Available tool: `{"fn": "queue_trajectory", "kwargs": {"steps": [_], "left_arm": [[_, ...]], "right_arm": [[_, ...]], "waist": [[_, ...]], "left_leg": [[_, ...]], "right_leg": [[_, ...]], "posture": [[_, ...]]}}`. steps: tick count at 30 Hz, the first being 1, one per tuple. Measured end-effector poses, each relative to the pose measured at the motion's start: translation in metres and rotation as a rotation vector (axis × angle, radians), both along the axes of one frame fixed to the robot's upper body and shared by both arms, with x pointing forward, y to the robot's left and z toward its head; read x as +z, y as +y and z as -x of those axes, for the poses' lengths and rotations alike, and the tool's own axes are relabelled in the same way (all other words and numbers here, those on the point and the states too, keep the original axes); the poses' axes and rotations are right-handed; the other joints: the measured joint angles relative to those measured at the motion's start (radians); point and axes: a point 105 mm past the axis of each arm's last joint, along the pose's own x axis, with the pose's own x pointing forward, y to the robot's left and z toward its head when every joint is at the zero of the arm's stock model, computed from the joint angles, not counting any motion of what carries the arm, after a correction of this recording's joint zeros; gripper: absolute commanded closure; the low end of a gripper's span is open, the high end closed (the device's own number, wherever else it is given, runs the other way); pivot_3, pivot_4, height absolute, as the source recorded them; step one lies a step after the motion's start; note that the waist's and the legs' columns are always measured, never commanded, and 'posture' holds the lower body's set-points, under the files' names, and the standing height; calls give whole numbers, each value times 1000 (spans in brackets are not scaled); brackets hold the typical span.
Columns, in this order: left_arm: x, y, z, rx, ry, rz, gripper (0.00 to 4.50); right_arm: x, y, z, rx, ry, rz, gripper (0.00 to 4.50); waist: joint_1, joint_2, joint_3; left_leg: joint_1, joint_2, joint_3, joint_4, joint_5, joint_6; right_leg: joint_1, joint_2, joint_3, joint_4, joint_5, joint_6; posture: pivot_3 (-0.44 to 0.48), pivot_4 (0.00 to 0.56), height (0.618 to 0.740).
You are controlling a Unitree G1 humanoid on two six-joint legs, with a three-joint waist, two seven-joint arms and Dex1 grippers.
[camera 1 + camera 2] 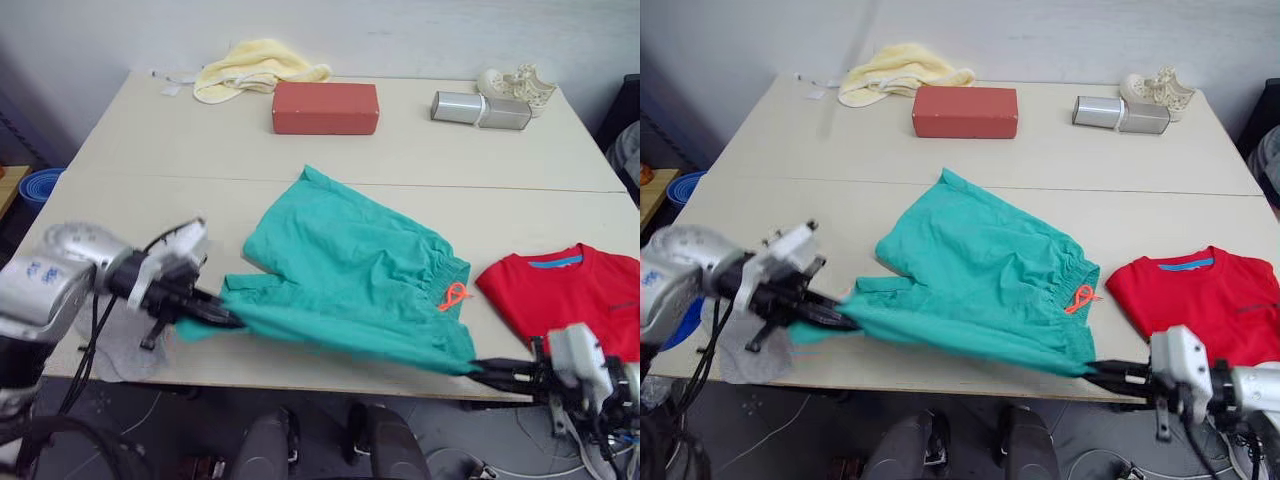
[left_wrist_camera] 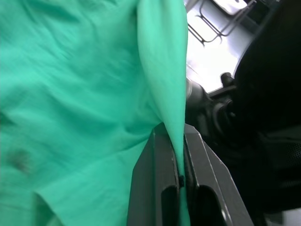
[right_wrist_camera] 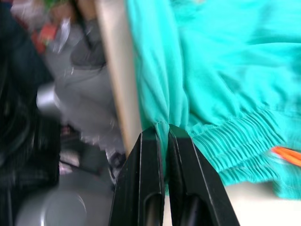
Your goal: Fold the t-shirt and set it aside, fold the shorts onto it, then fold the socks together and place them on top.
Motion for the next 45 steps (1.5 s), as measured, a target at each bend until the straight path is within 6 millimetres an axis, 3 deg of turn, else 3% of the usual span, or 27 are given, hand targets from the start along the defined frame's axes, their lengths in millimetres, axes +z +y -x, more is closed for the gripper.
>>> {"fn": "queue_trajectory", "kwargs": {"steps": [6, 10, 14, 18, 24, 25, 26, 27, 33, 37, 38, 41, 43, 45], "left_arm": [[32, -32, -67, 37, -131, 172, 4432], [46, -55, -117, 204, -260, 305, 4432], [50, -57, -150, 407, -392, 341, 4432], [32, -64, -166, 505, -490, 278, 4432], [11, -80, -174, 571, -519, 233, 4432], [10, -80, -175, 587, -509, 242, 4002], [9, -80, -176, 598, -503, 245, 3860], [8, -81, -177, 618, -505, 250, 3512], [25, -58, -186, 729, -649, 265, 1713], [37, -29, -186, 787, -723, 281, 1657], [38, -23, -186, 792, -731, 283, 1657], [36, -19, -179, 738, -731, 303, 1089], [33, -24, -168, 620, -738, 315, 490], [25, -32, -150, 433, -774, 301, 17]], "right_arm": [[35, -1, -49, -138, 16, -118, 4500], [40, -1, -86, -270, 23, -180, 4500], [35, -3, -112, -418, 34, -223, 4500], [23, -14, -125, -570, 45, -167, 4500], [-4, -12, -122, -642, 100, -163, 4500], [-4, -11, -123, -653, 99, -168, 4500], [-3, -10, -123, -660, 97, -169, 4500], [-3, -13, -122, -682, 96, -175, 3918], [12, -31, -119, -749, -8, -193, 2028], [30, -49, -116, -792, -175, -177, 649], [34, -51, -115, -789, -217, -170, 649], [46, -43, -109, -712, -318, -195, 428], [48, -25, -97, -590, -344, -187, 42], [40, 0, -82, -418, -351, -78, 0]], "waist": [[-4, -3, 1], [-4, -7, 4], [-8, -9, 5], [-3, -9, 5], [-3, -9, 5], [-4, -9, 5], [-5, -9, 5], [-6, -9, 5], [-10, -9, 5], [-10, -9, 5], [-11, -9, 5], [-11, -9, 5], [-7, -9, 5], [-6, -9, 5]], "left_leg": [[-3, 0, 3, 2, 0, 0], [-7, 0, 3, 7, 0, 1], [-9, 0, 3, 9, 0, 2], [-14, -1, 3, 13, 0, 3], [-20, -4, 4, 15, 1, 7], [-20, -4, 5, 15, 1, 7], [-20, -4, 5, 15, 1, 8], [-20, -4, 6, 15, 1, 8], [-20, -3, 6, 15, 1, 8], [-20, -4, 7, 14, 1, 8], [-19, -4, 7, 14, 1, 8], [-19, -4, 8, 14, 1, 8], [-19, -3, 8, 14, 1, 8], [-19, -3, 10, 14, 0, 8]], "right_leg": [[-3, 1, -1, 0, 0, 0], [-4, 1, -2, 2, 0, 1], [-6, 1, -2, 3, 1, 3], [-8, 0, -3, 4, 2, 4], [-14, 2, -2, 4, 5, 8], [-14, 2, -2, 4, 5, 9], [-14, 2, -2, 4, 5, 9], [-14, 2, -2, 4, 5, 9], [-15, 2, -1, 4, 5, 9], [-15, 3, -1, 4, 5, 9], [-15, 3, -1, 4, 5, 9], [-15, 4, -3, 4, 5, 10], [-15, 5, -3, 5, 5, 10], [-15, 6, -3, 5, 6, 10]], "posture": [[0, 150, 740], [0, 150, 740], [0, 150, 740], [0, 150, 740], [0, 150, 740], [0, 150, 740], [0, 150, 740], [0, 150, 740], [0, 150, 740], [0, 150, 740], [0, 150, 740], [0, 150, 740], [0, 150, 740], [0, 150, 740]]}}
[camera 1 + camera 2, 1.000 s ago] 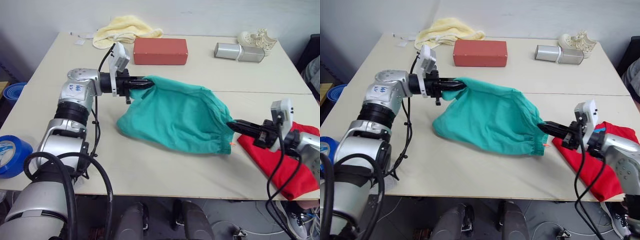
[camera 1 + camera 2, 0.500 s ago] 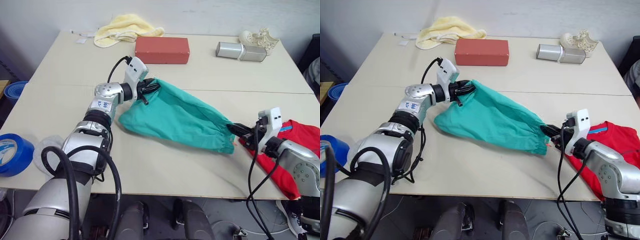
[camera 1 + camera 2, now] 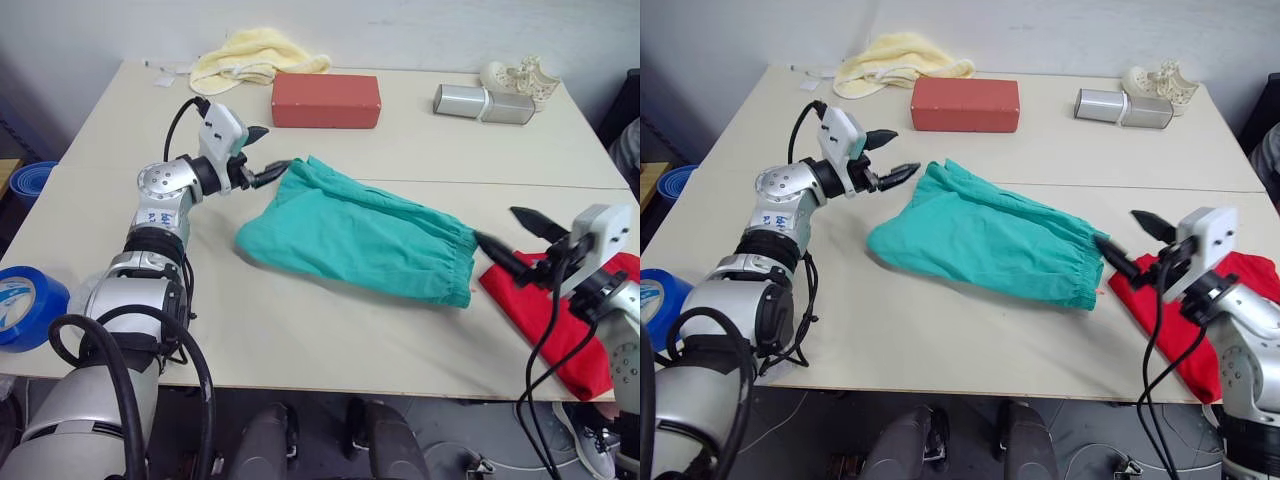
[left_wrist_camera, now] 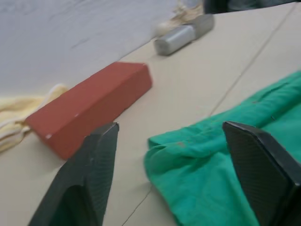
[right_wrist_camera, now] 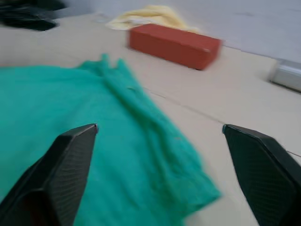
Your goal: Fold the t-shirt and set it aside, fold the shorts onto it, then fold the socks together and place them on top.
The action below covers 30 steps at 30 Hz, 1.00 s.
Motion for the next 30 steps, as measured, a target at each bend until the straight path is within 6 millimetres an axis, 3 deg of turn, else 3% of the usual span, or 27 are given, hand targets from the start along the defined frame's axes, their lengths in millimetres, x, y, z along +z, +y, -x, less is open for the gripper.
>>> {"fn": "queue_trajectory", "kwargs": {"steps": [4, 9, 14, 18, 20, 25, 28, 30], "left_arm": [[-35, -11, 41, -288, -15, -164, 17], [-61, -7, 63, -368, -29, -301, 17], [-78, -16, 63, -353, -16, -397, 17], [-97, -35, 51, -279, 11, -406, 17], [-95, -41, 44, -256, 1, -429, 17], [-97, -44, 35, -211, 34, -460, 1229], [-100, -47, 36, -227, 50, -478, 2216], [-103, -47, 38, -248, 86, -484, 2873]], "right_arm": [[-22, 40, 16, 164, 28, 145, 0], [-62, 66, 26, 233, 101, 286, 0], [-55, 72, 20, 203, 21, 273, 0], [-62, 62, 29, 179, 28, 272, 0], [-64, 58, 28, 167, 25, 296, 0], [-69, 45, 8, 68, 19, 334, 0], [-75, 43, -4, 35, 12, 352, 624], [-81, 47, -6, 44, 11, 354, 1308]], "waist": [[-6, 0, 0], [-18, 0, 0], [-13, 0, 0], [5, -1, 0], [5, -1, -1], [1, -1, -1], [1, -1, -2], [1, -1, -2]], "left_leg": [[1, 0, 1, 2, 0, 0], [1, 0, 1, 2, 0, 0], [1, -1, 0, 2, 0, 2], [1, -2, -1, 2, 0, 3], [2, -2, -1, 3, 0, 4], [4, -1, -1, 3, 0, 5], [5, 0, -1, 3, 0, 4], [5, -1, -1, 3, 0, 4]], "right_leg": [[0, -1, 2, 0, 0, 1], [0, -3, 4, 0, 0, 0], [1, -4, 4, 0, 1, 1], [2, -4, 3, -1, 1, 1], [3, -4, 3, -1, 2, 3], [5, -6, 4, -1, 5, 2], [5, -6, 5, -1, 5, 1], [5, -6, 4, -1, 5, 1]], "posture": [[0, 150, 740], [0, 150, 740], [0, 150, 740], [0, 150, 740], [0, 150, 740], [0, 150, 740], [0, 150, 740], [0, 150, 740]]}}
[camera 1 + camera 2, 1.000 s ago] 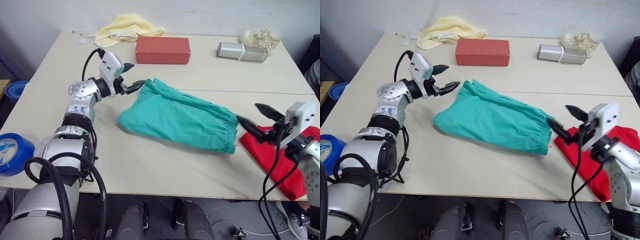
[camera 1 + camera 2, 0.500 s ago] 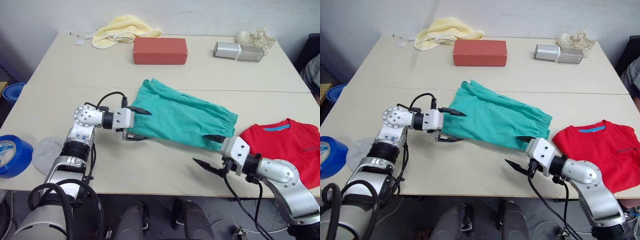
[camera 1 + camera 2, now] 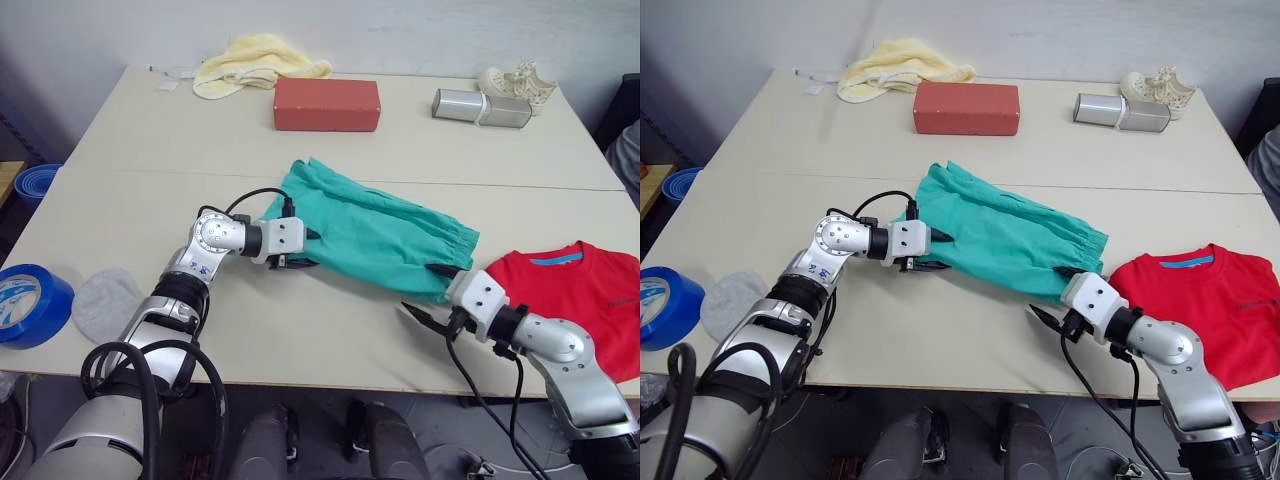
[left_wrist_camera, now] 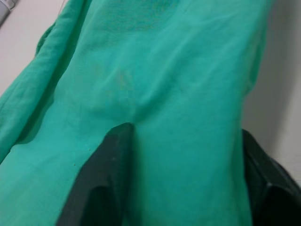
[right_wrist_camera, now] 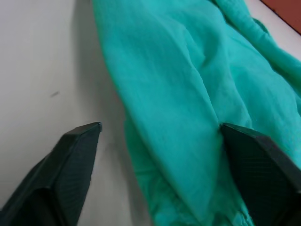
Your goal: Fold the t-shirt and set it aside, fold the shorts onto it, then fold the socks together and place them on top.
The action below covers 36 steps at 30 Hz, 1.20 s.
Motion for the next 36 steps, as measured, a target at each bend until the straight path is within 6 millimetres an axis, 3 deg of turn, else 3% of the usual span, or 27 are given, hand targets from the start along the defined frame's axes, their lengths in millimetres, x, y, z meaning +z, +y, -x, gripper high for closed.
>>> {"fn": "queue_trajectory", "kwargs": {"steps": [5, 9, 15, 21, 22, 24, 28, 29, 33, 36], "left_arm": [[-8, 4, 21, -57, 182, 18, 4465], [-15, 11, 58, -161, 291, 3, 4500], [-20, 20, 100, -178, 383, -13, 4500], [-14, 12, 134, -161, 408, 30, 4500], [-13, 11, 139, -154, 428, 42, 4010], [-14, 16, 149, -129, 486, 50, 3560], [-13, 25, 156, -100, 528, 54, 2297], [-10, 28, 158, -106, 542, 62, 2256], [4, 47, 167, -144, 623, 57, 2256], [23, 56, 150, -120, 631, 118, 2256]], "right_arm": [[-3, 4, 2, 42, -12, 25, 3067], [-5, 1, 8, 80, -9, 51, 4466], [-12, -7, 42, 200, 57, 75, 4466], [-13, -19, 68, 252, 115, 68, 4466], [-14, -20, 72, 257, 137, 47, 4259], [-15, -24, 77, 253, 167, 17, 3756], [-17, -24, 87, 294, 198, -3, 2387], [-16, -27, 92, 305, 212, -9, 2019], [-2, -41, 112, 328, 278, -91, 2019], [26, -40, 111, 317, 260, -205, 2019]], "waist": [[-8, 1, 0], [-22, 1, 0], [-21, 1, 0], [-21, 1, 0], [-20, 1, 0], [-20, 1, 0], [-19, 2, 0], [-18, 2, 1], [-9, 3, 1], [-2, 3, 1]], "left_leg": [[0, 1, 0, 0, 0, 0], [-2, 2, 0, -1, 0, -1], [-1, 2, -2, 0, 0, -1], [7, 3, -4, -2, -2, -3], [10, 3, -4, -3, -5, -3], [11, 4, -4, -3, -6, -4], [11, 5, -4, -3, -6, -5], [11, 5, -4, -3, -6, -5], [12, 6, -5, -3, -7, -6], [12, 6, -5, -3, -6, -6]], "right_leg": [[0, 2, 0, 1, 0, 0], [0, 2, 1, 0, 0, 0], [1, 0, 2, -2, 0, 0], [10, -1, 2, -6, -1, -1], [12, -1, 2, -6, -2, -2], [12, -1, 2, -6, -3, -4], [12, -1, 2, -5, -4, -5], [12, -1, 2, -5, -4, -6], [12, -1, 2, -5, -6, -7], [12, -1, 2, -3, -6, -7]], "posture": [[0, 150, 740], [0, 150, 740], [0, 150, 740], [0, 150, 740], [0, 150, 740], [0, 150, 740], [0, 150, 740], [0, 150, 740], [0, 150, 740], [0, 150, 740]]}}
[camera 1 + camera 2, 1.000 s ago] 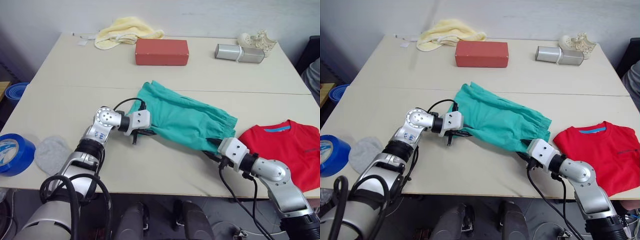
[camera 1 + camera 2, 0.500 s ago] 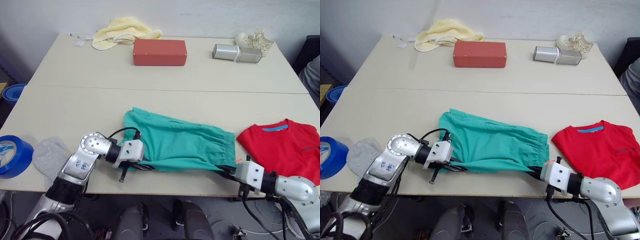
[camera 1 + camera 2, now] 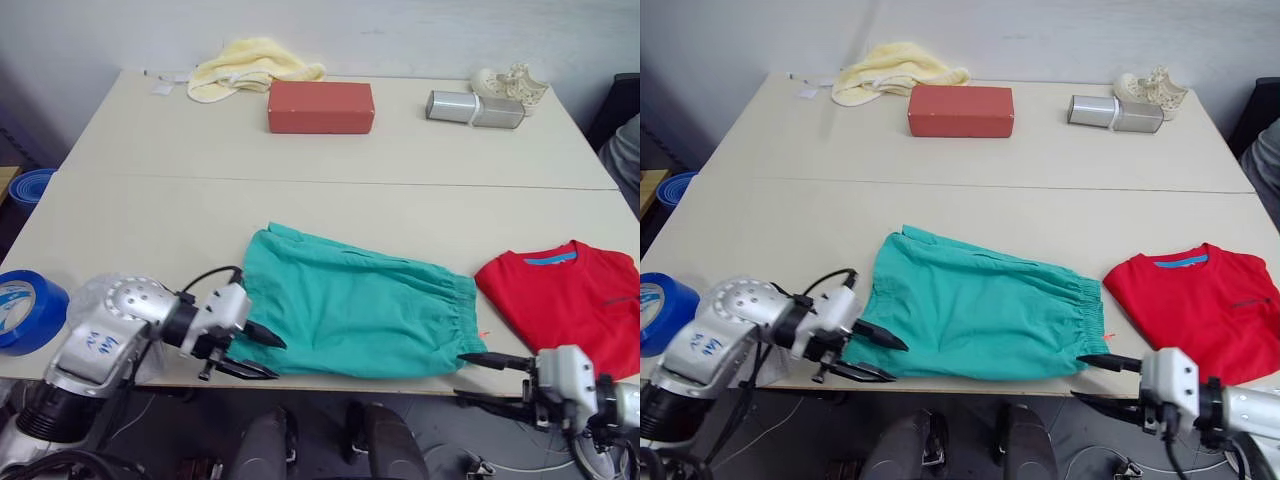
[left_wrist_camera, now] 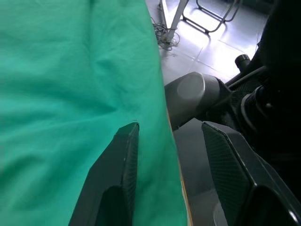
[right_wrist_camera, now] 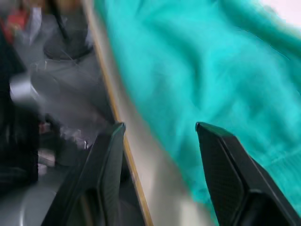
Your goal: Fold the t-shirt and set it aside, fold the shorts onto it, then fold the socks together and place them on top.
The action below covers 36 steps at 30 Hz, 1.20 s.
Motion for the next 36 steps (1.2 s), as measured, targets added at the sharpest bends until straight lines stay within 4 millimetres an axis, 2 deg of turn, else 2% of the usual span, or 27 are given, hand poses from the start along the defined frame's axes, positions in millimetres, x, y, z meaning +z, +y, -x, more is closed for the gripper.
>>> {"fn": "queue_trajectory", "kwargs": {"steps": [1, 2, 5, 6, 8, 9, 11, 14, 17, 20, 22, 24, 28, 31, 36], "left_arm": [[10, 0, -9, 18, -8, 35, 2256], [21, -1, -17, 35, -17, 78, 2445], [38, -13, -38, 62, -45, 184, 3201], [40, -19, -44, 64, -60, 216, 3535], [27, -32, -55, 59, -107, 204, 4230], [17, -39, -58, 48, -126, 181, 4442], [-2, -45, -64, 50, -153, 129, 4442], [-23, -60, -84, 125, -222, 83, 4442], [-26, -77, -103, 231, -261, 125, 4442], [-19, -84, -118, 333, -266, 192, 4442], [-20, -81, -132, 445, -274, 195, 4442], [-27, -68, -145, 568, -267, 179, 4442], [-30, -53, -163, 772, -236, 224, 4442], [-30, -48, -165, 806, -238, 230, 4442], [-32, -46, -161, 792, -253, 254, 4442]], "right_arm": [[6, 2, -1, 16, 9, -3, 2189], [11, 5, -2, 28, 14, -13, 2407], [22, 22, -20, 38, -21, -68, 3357], [23, 30, -27, 39, -39, -80, 3726], [16, 49, -47, 32, -73, -59, 4439], [8, 56, -56, 16, -72, -39, 4500], [-5, 63, -73, -33, -71, -12, 4500], [-14, 73, -101, -116, -107, 20, 4500], [-18, 79, -119, -161, -138, 40, 4500], [-24, 77, -125, -200, -124, 36, 4500], [-31, 72, -132, -271, -100, 27, 4500], [-35, 58, -137, -361, -96, 20, 4500], [-34, 41, -140, -489, -111, -28, 4500], [-34, 30, -139, -595, -118, -66, 4500], [-31, 24, -133, -641, -152, -85, 4500]], "waist": [[3, 0, 0], [4, 0, 0], [5, 0, 0], [5, 0, 0], [2, 0, 0], [2, 0, 0], [2, 0, 0], [2, 0, 0], [6, -1, 0], [4, -1, 0], [3, -1, 0], [1, -1, 0], [1, -1, 0], [3, -1, 0], [1, 0, 0]], "left_leg": [[0, 0, 0, 0, 0, 0], [0, 0, 0, 0, 0, 0], [0, 0, 0, 0, 0, 0], [0, 0, 0, 0, 0, -1], [-1, -1, 1, 0, 0, -2], [-2, -1, 2, 0, 0, -2], [-3, -1, 3, 0, 1, -2], [-3, -2, 3, 1, 2, -1], [-4, -3, 2, 1, 2, 1], [-5, -2, 2, 1, 2, 1], [-4, -2, 2, 1, 3, 1], [-4, -2, 2, 1, 3, 1], [-3, -2, 2, 1, 3, 1], [-3, -2, 2, 1, 3, 1], [-2, -2, 2, 1, 2, 0]], "right_leg": [[0, 0, 0, 0, 0, 0], [0, 0, 0, 0, 0, 0], [0, 0, 0, 0, 0, 0], [-1, 0, 0, 0, 0, 0], [-2, 1, -1, 1, -1, -1], [-3, 2, -1, 1, -1, -1], [-5, 2, -1, 2, -1, -1], [-5, 2, -1, 3, -1, 0], [-4, 0, -1, 2, 0, 0], [-4, 1, -1, 2, 0, 1], [-4, 1, -2, 2, 0, 1], [-4, 1, -2, 3, 0, 1], [-3, 1, -2, 3, 0, 1], [-3, 1, -2, 2, 0, 1], [-2, 1, -1, 2, 0, 1]], "posture": [[0, 150, 740], [0, 150, 740], [0, 150, 740], [0, 150, 740], [0, 150, 740], [0, 150, 740], [0, 150, 740], [0, 150, 740], [0, 150, 740], [0, 150, 740], [0, 150, 740], [0, 150, 740], [0, 150, 740], [0, 150, 740], [0, 150, 740]]}}
